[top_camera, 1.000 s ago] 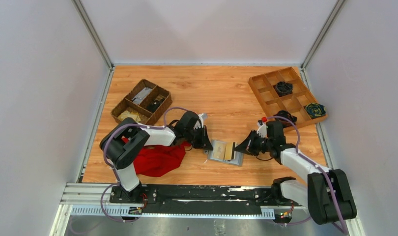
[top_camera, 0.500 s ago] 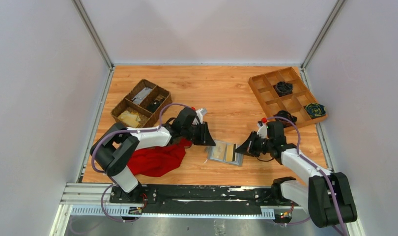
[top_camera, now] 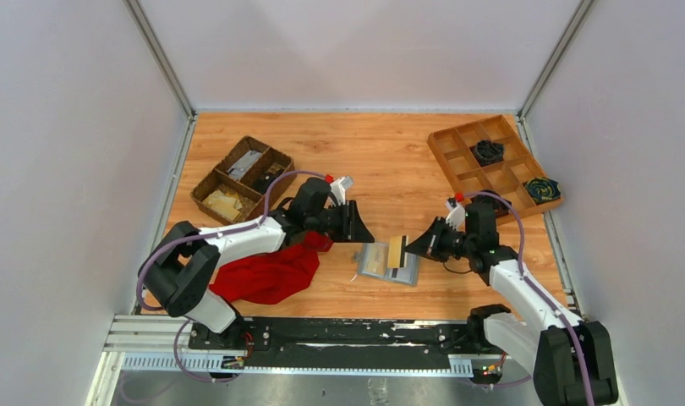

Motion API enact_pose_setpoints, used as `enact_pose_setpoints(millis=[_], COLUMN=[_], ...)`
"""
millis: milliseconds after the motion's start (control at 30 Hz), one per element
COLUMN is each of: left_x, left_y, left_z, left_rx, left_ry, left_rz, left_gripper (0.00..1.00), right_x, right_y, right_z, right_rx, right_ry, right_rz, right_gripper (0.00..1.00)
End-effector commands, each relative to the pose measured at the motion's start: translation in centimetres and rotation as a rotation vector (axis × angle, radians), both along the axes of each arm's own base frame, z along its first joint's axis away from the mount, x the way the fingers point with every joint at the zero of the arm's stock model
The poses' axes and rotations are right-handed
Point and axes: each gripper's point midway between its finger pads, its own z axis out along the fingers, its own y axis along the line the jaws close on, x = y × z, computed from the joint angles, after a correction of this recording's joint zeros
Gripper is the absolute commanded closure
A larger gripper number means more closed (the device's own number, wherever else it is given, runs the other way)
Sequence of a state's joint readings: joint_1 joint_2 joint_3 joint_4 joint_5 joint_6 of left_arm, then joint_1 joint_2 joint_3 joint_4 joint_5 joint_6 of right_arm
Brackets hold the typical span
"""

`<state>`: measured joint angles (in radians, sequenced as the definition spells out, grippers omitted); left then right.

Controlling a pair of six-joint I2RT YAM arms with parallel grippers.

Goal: Take the credit cards out of the card holder
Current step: Remove the credit card from the card holder.

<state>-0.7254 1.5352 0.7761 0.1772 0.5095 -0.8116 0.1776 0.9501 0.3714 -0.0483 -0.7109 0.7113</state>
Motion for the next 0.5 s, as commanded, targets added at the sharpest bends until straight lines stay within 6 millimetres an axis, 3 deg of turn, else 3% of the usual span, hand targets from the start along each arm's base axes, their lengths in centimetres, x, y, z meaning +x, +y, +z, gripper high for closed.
enact_pose_setpoints(millis=[0, 200, 467], left_x=[0.0, -0.5, -0.6], left_y=[-0.3, -0.7, -1.1], left_z=[2.6, 3.8, 4.4], left_rx=[-0.060, -0.092, -0.120], left_ry=[-0.016, -0.031, -0.022], left_rz=[-0.029, -0.077, -0.089], left_gripper=[0.59, 0.57, 0.46], right_x=[0.3, 0.8, 1.9], right_y=[0.2, 0.8, 2.2], right_z=[1.9, 3.5, 6.6], right_rx=[0.038, 0.096, 0.227], right_ry=[-0.035, -0.086, -0.164], right_rz=[0.012, 0.024, 0.030], right_gripper=[1.00, 1.00, 1.00])
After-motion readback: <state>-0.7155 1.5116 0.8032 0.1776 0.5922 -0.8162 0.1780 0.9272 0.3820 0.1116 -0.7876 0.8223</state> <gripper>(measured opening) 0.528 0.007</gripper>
